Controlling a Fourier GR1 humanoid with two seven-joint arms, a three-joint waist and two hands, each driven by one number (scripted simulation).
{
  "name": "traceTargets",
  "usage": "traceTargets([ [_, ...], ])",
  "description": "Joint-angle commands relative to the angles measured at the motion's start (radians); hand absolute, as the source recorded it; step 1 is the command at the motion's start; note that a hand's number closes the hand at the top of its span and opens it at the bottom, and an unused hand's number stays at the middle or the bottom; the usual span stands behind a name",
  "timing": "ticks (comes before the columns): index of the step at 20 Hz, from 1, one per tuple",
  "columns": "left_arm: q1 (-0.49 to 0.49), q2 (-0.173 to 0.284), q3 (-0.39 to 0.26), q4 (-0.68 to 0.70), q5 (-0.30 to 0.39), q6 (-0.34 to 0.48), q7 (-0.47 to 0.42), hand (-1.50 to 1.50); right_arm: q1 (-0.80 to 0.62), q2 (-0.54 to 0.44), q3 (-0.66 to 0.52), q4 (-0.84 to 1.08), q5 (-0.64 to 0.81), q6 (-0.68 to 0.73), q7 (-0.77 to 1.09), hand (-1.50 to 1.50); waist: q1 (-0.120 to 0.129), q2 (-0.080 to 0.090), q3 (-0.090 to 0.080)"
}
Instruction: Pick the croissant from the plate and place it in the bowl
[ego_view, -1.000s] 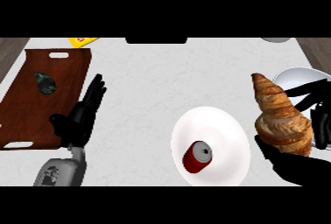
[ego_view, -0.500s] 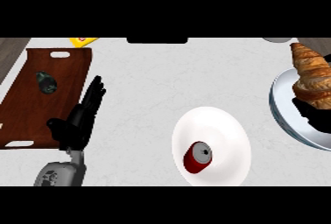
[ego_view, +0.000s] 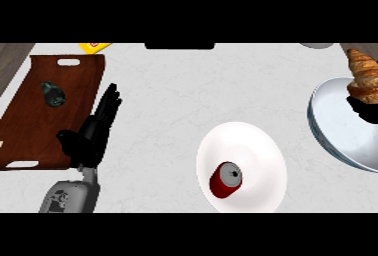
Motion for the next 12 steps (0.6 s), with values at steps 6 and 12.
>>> traceTargets([
  [6, -0.001, -0.012, -0.016, -0.017, -0.013, -0.003, 0.011, 0.00, -0.087, -0.025, -0.052, 0.501, 0.056, -0.184, -0.264, 1.50, 0.008, 0.001, 0.000],
  [12, 0.030, -0.011, -0.022, -0.016, -0.010, -0.018, -0.014, 0.00, -0.072, -0.048, -0.103, 0.672, -0.091, -0.017, -0.357, -1.50, 0.009, 0.002, 0.000],
])
